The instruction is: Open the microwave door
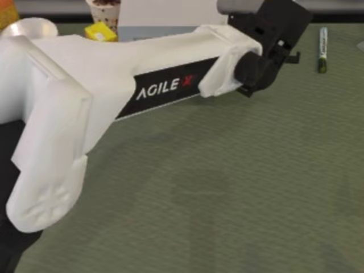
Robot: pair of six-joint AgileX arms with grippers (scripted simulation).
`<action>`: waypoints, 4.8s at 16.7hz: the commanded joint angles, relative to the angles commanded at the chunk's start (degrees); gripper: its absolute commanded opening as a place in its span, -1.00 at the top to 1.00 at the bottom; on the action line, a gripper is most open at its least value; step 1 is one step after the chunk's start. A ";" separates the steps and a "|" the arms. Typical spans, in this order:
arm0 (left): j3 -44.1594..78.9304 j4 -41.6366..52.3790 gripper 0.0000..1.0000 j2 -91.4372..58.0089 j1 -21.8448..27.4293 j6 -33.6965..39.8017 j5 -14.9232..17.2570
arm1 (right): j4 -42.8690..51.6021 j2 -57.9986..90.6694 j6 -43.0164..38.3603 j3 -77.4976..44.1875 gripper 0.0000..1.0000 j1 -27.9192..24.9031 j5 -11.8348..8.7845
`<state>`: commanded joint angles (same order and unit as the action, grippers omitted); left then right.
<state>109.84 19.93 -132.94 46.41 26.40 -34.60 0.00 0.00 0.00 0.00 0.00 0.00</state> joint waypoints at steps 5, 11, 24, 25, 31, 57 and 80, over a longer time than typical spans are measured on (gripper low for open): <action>17.91 23.93 1.00 -5.99 -1.84 5.35 6.45 | 0.00 0.00 0.00 0.00 -1.00 0.00 0.00; 34.93 46.28 1.00 -10.84 -4.19 10.56 13.63 | 0.00 0.00 0.00 0.00 -1.00 0.00 0.00; 37.91 49.69 1.00 -11.63 -4.74 11.50 15.09 | 0.00 0.00 0.00 0.00 -1.00 0.00 0.00; 37.91 49.69 1.00 -11.63 -4.74 11.50 15.09 | 0.00 0.00 0.00 0.00 -1.00 0.00 0.00; 37.91 49.69 1.00 -11.63 -4.74 11.50 15.09 | 0.00 0.00 0.00 0.00 -1.00 0.00 0.00; 19.74 39.78 1.00 -1.71 -4.80 6.36 17.16 | 0.00 0.00 0.00 0.00 -1.00 0.00 0.00; 15.32 37.45 1.00 0.65 -4.77 4.49 18.05 | 0.00 0.00 0.00 0.00 -1.00 0.00 0.00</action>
<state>125.17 57.39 -132.28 41.64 30.89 -16.55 0.00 0.00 0.00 0.00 0.00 0.00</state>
